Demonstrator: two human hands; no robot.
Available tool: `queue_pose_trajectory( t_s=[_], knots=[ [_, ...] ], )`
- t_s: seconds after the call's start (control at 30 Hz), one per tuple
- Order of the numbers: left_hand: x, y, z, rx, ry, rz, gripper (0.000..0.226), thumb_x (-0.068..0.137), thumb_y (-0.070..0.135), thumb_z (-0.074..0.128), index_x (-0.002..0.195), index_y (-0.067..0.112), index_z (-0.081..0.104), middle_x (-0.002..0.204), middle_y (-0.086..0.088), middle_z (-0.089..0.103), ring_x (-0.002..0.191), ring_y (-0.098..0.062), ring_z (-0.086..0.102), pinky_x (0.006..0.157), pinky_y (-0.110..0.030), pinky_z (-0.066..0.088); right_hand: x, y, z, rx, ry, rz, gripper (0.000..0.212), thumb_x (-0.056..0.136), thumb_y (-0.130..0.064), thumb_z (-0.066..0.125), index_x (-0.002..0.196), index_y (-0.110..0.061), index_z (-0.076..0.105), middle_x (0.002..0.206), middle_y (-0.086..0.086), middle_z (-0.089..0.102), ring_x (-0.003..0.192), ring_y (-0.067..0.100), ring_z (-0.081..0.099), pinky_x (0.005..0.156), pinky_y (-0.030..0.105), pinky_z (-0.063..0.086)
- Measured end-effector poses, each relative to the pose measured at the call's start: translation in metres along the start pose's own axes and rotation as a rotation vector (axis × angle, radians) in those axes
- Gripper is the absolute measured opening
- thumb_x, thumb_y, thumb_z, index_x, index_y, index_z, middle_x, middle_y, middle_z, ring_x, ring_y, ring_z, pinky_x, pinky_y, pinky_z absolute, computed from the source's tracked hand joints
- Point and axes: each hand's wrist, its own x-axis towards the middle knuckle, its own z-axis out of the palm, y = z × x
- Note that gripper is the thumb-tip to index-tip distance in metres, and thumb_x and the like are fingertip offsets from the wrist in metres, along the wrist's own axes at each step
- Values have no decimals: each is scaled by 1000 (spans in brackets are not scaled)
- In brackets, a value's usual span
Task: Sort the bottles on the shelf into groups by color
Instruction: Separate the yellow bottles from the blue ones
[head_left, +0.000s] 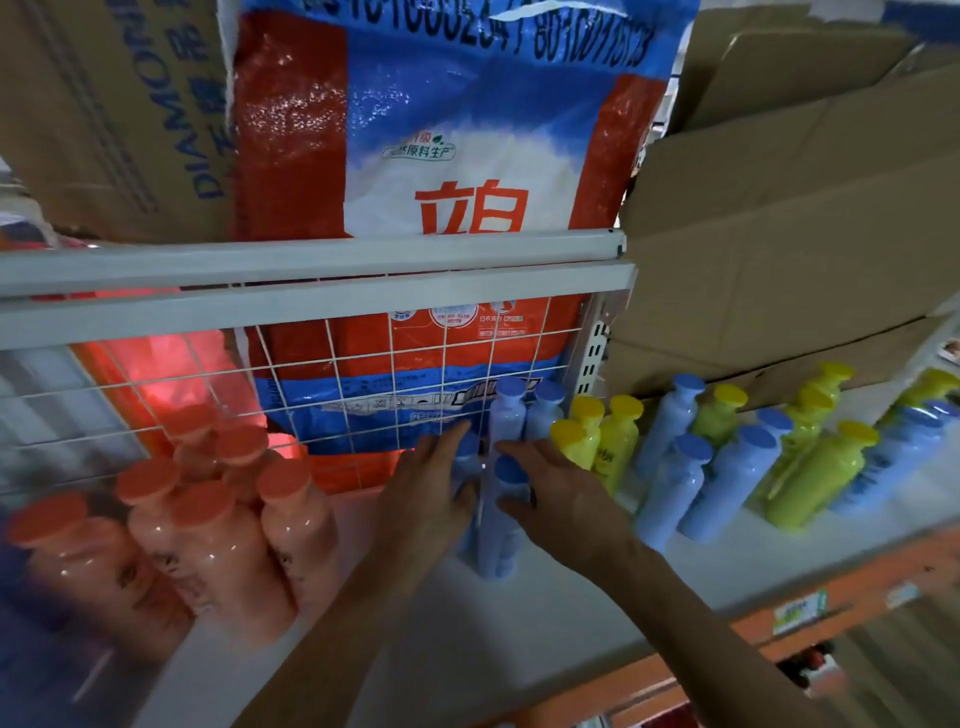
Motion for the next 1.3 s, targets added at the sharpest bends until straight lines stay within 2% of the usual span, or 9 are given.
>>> queue_pose_trajectory(
  t_s=[0.17, 0.37, 0.47, 0.6, 0.77, 0.87, 0.97, 1.1, 1.3],
  knots=[
    [2, 5, -1, -18, 35, 25, 57, 88, 34, 64, 141, 32, 42, 135, 3, 56, 124, -22, 51, 97, -26, 37, -10, 5, -3, -51, -10, 16, 63, 81, -24, 69, 140, -26, 45, 131, 1, 55, 89, 29, 65, 65, 37, 53],
    [6, 21, -1, 61, 171, 122, 48, 88, 33, 63, 134, 27, 52, 129, -1, 54, 122, -23, 44, 100, -37, 41, -16, 13, -15, -56, 31, -18, 59, 81, -23, 68, 136, -26, 45, 122, 2, 59, 87, 26, 65, 60, 40, 55],
    [14, 40, -2, 139, 203, 157, 39, 90, 40, 54, 126, 26, 60, 126, 0, 53, 123, -23, 44, 99, -41, 42, -13, 21, -29, -53, 58, -35, 52, 78, -16, 68, 128, -22, 56, 118, 1, 61, 78, 25, 66, 57, 36, 54],
    [31, 75, -2, 138, 89, 238, 39, 91, 47, 46, 121, 26, 63, 113, 3, 64, 107, -20, 56, 93, -39, 41, -7, 55, -52, -113, 120, -26, 42, 71, -7, 75, 111, -18, 67, 108, 1, 65, 79, 28, 68, 53, 34, 52],
    [56, 106, 23, 273, -207, 185, 54, 93, 47, 55, 142, 28, 40, 135, -3, 52, 119, -26, 54, 95, -37, 45, 9, 105, -79, -279, 142, -12, 47, 57, -7, 84, 102, -16, 72, 94, 4, 66, 87, 33, 64, 61, 33, 53],
    [71, 117, 44, 318, -306, 111, 73, 92, 49, 57, 151, 29, 20, 143, -9, 44, 123, -32, 52, 93, -37, 46, 30, 123, -88, -335, -6, 15, 56, 70, -21, 80, 123, -21, 63, 110, 8, 62, 104, 37, 58, 77, 41, 54],
    [86, 120, 62, 320, -291, 54, 74, 91, 49, 58, 151, 29, 20, 140, -10, 48, 119, -32, 55, 87, -36, 47, 51, 131, -89, -387, -250, 58, 60, 87, -35, 61, 143, -33, 40, 130, 6, 53, 119, 32, 51, 92, 44, 47],
    [89, 120, 84, 346, -164, 55, 54, 93, 48, 52, 142, 32, 34, 120, -2, 64, 103, -26, 65, 72, -32, 46, 66, 140, -81, -422, -344, 37, 47, 90, -30, 57, 136, -32, 49, 128, 5, 56, 113, 27, 58, 87, 37, 50],
    [96, 128, 100, 402, -51, 48, 40, 94, 33, 53, 132, 26, 43, 109, 2, 69, 93, -21, 68, 65, -29, 43, 72, 162, -85, -290, -329, 46, 39, 85, -16, 58, 123, -20, 61, 120, 10, 60, 104, 29, 62, 81, 34, 50]
  ],
)
